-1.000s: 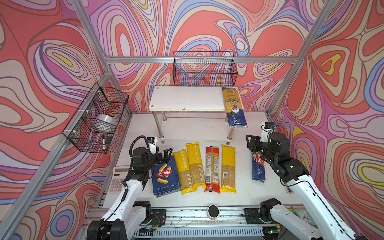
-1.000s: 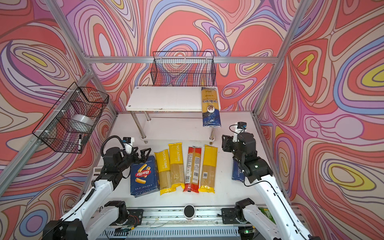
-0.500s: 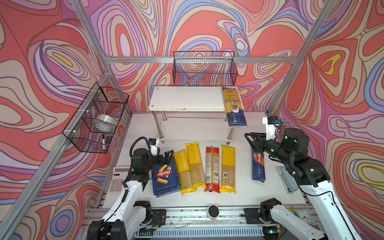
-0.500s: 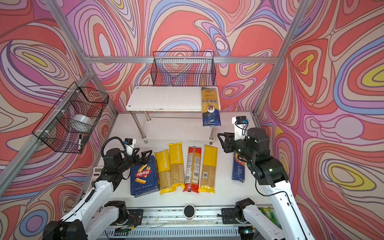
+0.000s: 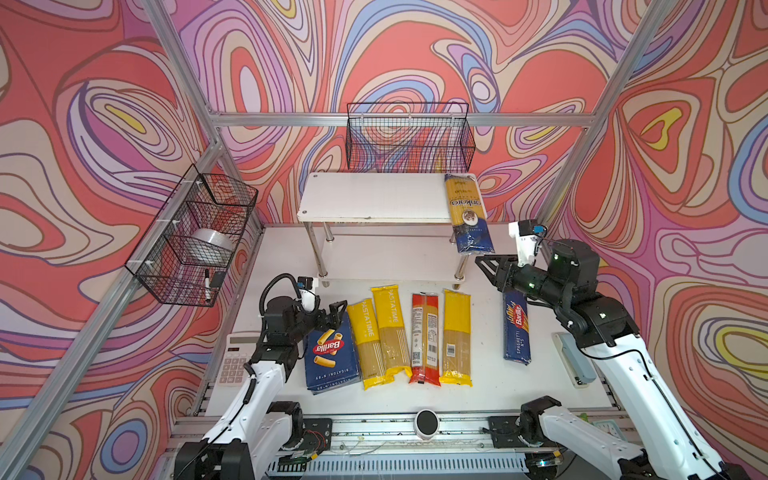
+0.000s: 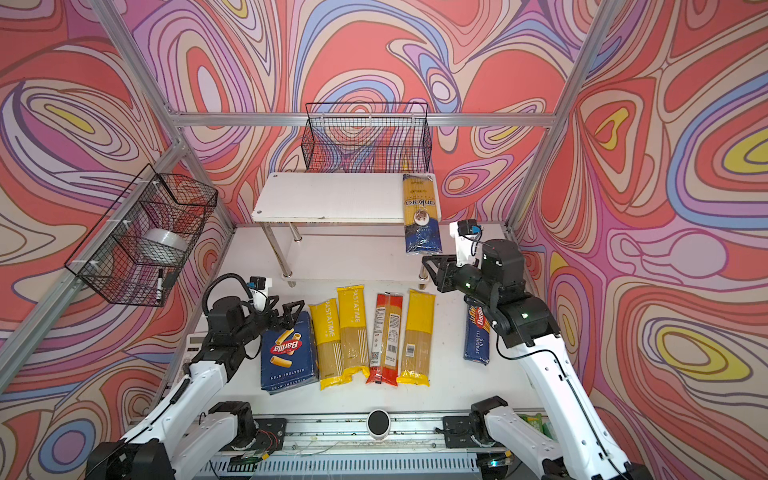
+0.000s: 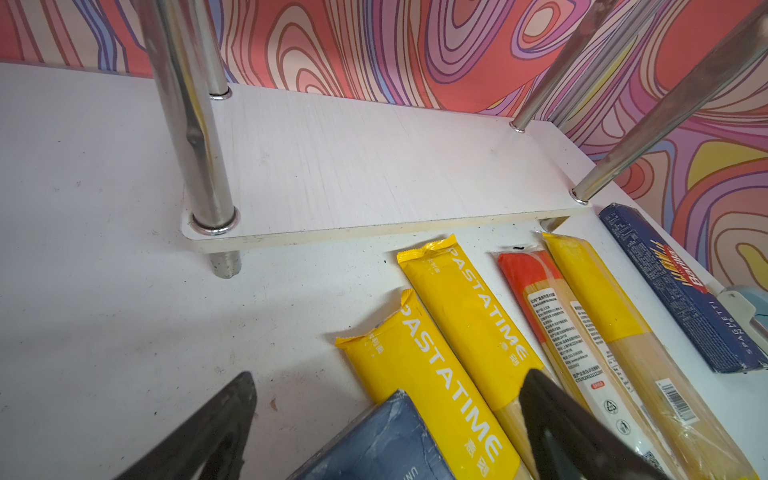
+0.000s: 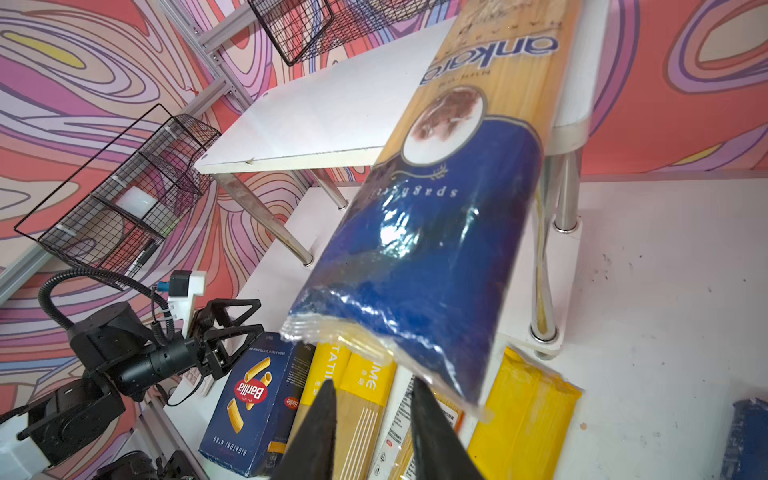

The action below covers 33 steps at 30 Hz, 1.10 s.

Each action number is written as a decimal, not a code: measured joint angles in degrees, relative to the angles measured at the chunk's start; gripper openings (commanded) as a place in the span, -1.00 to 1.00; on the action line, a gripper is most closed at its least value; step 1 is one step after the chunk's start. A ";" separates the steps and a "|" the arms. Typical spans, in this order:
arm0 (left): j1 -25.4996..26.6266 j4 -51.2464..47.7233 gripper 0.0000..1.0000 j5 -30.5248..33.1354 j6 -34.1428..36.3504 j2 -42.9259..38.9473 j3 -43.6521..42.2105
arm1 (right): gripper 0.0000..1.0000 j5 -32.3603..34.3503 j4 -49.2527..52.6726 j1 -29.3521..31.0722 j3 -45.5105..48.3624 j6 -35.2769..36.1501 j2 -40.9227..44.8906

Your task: Place and organize the pasta boxes and bags onto the shelf

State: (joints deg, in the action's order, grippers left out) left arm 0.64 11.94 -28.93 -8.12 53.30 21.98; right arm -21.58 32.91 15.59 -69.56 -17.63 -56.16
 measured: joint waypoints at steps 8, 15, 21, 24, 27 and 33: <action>0.00 0.00 1.00 0.00 0.00 0.09 0.00 | -0.55 0.15 -3.28 0.74 0.00 -1.46 -1.62; 0.00 -0.02 1.00 0.00 0.00 0.39 0.00 | -0.60 0.57 -5.95 1.73 0.00 -2.47 -4.37; 0.00 -0.04 1.00 0.02 0.00 0.39 0.00 | -0.60 1.99 -7.65 2.08 -0.09 -2.64 -5.68; 0.00 -0.04 1.00 0.02 0.00 0.39 0.00 | -0.59 2.82 -7.85 2.12 -0.76 -2.67 -6.58; 0.00 -0.04 1.00 0.02 0.00 0.39 0.00 | -0.59 3.45 -8.17 2.12 -1.16 -2.64 -7.32; 0.00 -0.02 1.00 0.09 0.00 0.37 0.00 | -0.57 4.22 -7.87 2.16 -3.02 -2.38 -9.25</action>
State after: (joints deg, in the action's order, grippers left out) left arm 0.64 11.92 -28.84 -8.12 53.67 21.98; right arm -17.37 25.04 17.76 -72.58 -20.01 -65.41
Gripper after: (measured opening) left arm 0.999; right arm 0.207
